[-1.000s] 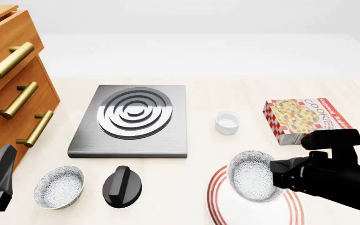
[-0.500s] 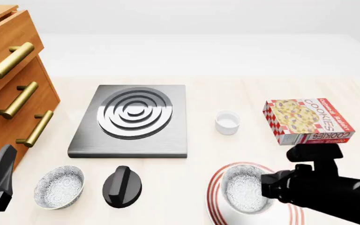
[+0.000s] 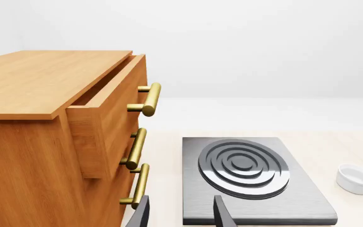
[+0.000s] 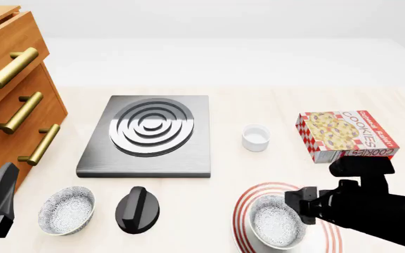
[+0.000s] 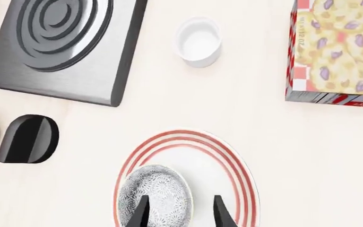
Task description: Pick the akita bowl between the plate and the ramekin and place it on the plate.
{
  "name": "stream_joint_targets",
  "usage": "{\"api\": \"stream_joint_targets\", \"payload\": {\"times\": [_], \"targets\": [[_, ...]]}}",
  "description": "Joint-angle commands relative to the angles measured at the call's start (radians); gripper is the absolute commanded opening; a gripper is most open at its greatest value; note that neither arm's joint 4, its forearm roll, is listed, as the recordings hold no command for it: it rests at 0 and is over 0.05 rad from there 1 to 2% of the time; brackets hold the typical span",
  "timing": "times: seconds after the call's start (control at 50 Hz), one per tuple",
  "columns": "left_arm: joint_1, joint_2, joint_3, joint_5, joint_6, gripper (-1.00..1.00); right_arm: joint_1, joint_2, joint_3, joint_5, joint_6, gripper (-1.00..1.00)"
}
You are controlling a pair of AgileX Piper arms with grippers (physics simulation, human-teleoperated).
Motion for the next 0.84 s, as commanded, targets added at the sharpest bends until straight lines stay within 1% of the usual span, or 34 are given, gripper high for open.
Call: {"api": "stream_joint_targets", "payload": {"times": [0.02,0.08,0.1,0.12,0.14,0.18,0.22,0.28,0.32,0.4,0.44,0.46,0.48,0.54,0.56,0.64,0.66,0.72,0.76,0.84], "targets": [[0.000,0.000,0.000,0.000,0.000,1.00,-0.050,-0.073,-0.057,0.093,-0.032,1.00],[0.000,0.000,0.000,0.000,0.000,1.00,-0.073,-0.111,-0.092,0.136,-0.048,1.00],[0.000,0.000,0.000,0.000,0.000,1.00,-0.096,-0.145,-0.113,0.170,-0.071,1.00],[0.000,0.000,0.000,0.000,0.000,1.00,-0.130,-0.182,-0.141,0.204,-0.107,1.00],[0.000,0.000,0.000,0.000,0.000,1.00,-0.146,-0.195,-0.154,0.219,-0.113,1.00],[0.000,0.000,0.000,0.000,0.000,1.00,-0.146,-0.212,-0.193,0.247,-0.103,1.00],[0.000,0.000,0.000,0.000,0.000,1.00,-0.170,-0.243,-0.236,0.287,-0.113,1.00],[0.000,0.000,0.000,0.000,0.000,1.00,-0.186,-0.268,-0.275,0.311,-0.118,1.00],[0.000,0.000,0.000,0.000,0.000,1.00,-0.189,-0.280,-0.293,0.322,-0.128,1.00],[0.000,0.000,0.000,0.000,0.000,1.00,-0.192,-0.301,-0.325,0.352,-0.129,1.00],[0.000,0.000,0.000,0.000,0.000,1.00,-0.209,-0.329,-0.364,0.384,-0.149,1.00],[0.000,0.000,0.000,0.000,0.000,1.00,-0.215,-0.335,-0.374,0.390,-0.153,1.00],[0.000,0.000,0.000,0.000,0.000,1.00,-0.226,-0.341,-0.384,0.395,-0.172,1.00],[0.000,0.000,0.000,0.000,0.000,1.00,-0.221,-0.353,-0.410,0.408,-0.178,1.00],[0.000,0.000,0.000,0.000,0.000,1.00,-0.230,-0.367,-0.424,0.415,-0.195,1.00],[0.000,0.000,0.000,0.000,0.000,1.00,-0.299,-0.456,-0.497,0.422,-0.265,1.00],[0.000,0.000,0.000,0.000,0.000,1.00,-0.342,-0.483,-0.538,0.425,-0.281,1.00],[0.000,0.000,0.000,0.000,0.000,1.00,-0.358,-0.508,-0.623,0.422,-0.278,1.00],[0.000,0.000,0.000,0.000,0.000,1.00,-0.384,-0.518,-0.668,0.422,-0.265,1.00],[0.000,0.000,0.000,0.000,0.000,1.00,-0.428,-0.539,-0.754,0.411,-0.262,1.00]]}}
